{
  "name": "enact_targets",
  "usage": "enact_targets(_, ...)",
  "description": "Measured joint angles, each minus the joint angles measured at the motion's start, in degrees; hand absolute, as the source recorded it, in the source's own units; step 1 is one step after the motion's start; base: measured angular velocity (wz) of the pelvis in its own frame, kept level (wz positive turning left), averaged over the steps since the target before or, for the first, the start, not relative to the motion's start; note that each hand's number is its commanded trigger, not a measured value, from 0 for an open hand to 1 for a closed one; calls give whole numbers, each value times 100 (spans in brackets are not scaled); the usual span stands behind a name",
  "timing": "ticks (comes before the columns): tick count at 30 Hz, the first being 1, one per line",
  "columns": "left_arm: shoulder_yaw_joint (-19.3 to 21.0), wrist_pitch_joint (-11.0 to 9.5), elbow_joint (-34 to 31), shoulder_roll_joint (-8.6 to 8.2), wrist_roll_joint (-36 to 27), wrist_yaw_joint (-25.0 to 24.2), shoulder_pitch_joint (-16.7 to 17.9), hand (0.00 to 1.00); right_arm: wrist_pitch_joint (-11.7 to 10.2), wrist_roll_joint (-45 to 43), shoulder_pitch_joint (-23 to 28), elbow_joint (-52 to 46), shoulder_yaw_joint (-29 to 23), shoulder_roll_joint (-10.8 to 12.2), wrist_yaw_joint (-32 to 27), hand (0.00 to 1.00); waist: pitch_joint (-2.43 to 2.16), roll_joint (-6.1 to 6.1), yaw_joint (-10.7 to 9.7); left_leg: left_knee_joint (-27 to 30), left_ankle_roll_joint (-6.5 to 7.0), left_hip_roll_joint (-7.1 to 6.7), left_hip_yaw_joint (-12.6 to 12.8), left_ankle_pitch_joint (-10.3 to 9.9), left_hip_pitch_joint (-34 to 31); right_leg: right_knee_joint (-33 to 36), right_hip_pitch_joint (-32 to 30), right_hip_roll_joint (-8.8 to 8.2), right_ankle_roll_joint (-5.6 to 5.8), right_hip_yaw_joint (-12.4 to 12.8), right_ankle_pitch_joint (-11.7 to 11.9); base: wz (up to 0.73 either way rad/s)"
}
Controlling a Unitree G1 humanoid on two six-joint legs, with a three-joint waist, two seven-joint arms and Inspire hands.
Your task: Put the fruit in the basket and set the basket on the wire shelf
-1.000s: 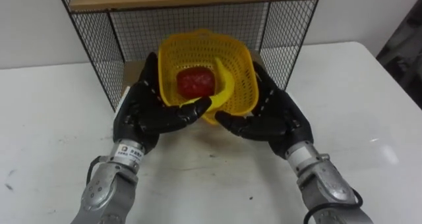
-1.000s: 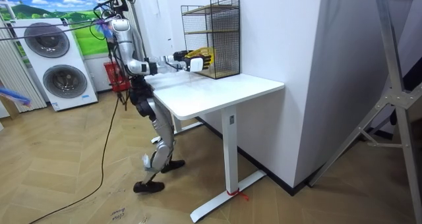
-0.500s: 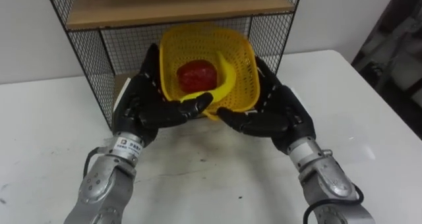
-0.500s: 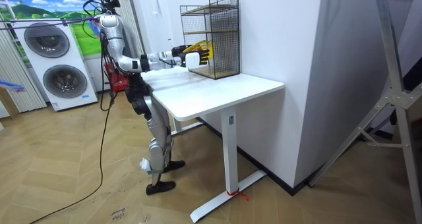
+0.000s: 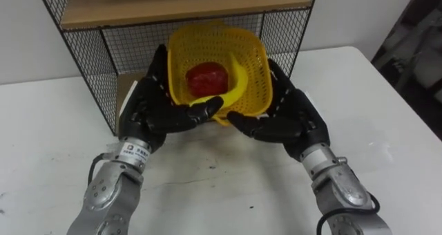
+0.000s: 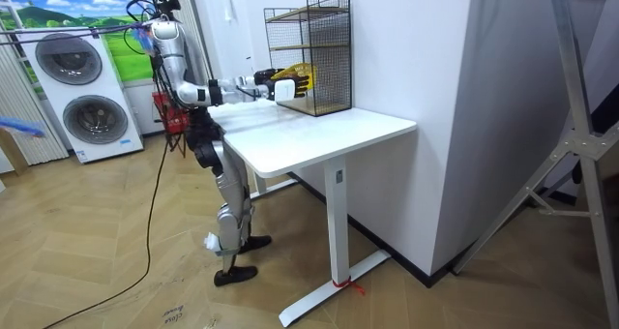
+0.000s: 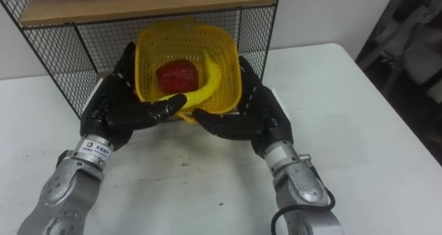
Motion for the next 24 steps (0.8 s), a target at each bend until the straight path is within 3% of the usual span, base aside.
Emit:
enact_targets(3,119,210,147,-18,6,1,-48,0,210,8,-226,112,-3,-10,8,0,1,-15,3,-5,-3,-3,-10,3,-2,0,-1,1,-4,-5,3,0)
enact_targets(8,71,365,954,-71,-17,235,-533,0,385,444,-803,631,8,-94,-29,0,12,-52,26,-37,-5,-6,-50,27,55,-87,107,22,-66,-44,64,5)
enact_targets(12,88,537,1685,-229,-10,498,-947,0,515,670,-1245,1182,15,-30,-149,0,17,-101,40,-68,-12,-17,-105,50,99,-128,164,38,-74,-60,76,5)
enact_targets(17,96,650,2043,-303,-118,644,-1330,0,679,706,-1741,1960,10,2,-252,0,18,-123,170,-79,-26,-18,-159,69,104,-197,215,36,-96,-152,109,6)
enact_targets(19,207,856,2114,-358,-115,770,-1498,0,839,719,-1993,2236,10,22,-346,0,15,-120,224,-53,-31,-14,-162,76,110,-208,221,33,-106,-156,116,0)
enact_targets(24,287,1112,2299,-406,-131,883,-1751,0,878,915,-2267,2465,7,33,-525,0,17,-95,342,-57,-38,10,-177,81,151,-303,316,29,-131,-211,168,2)
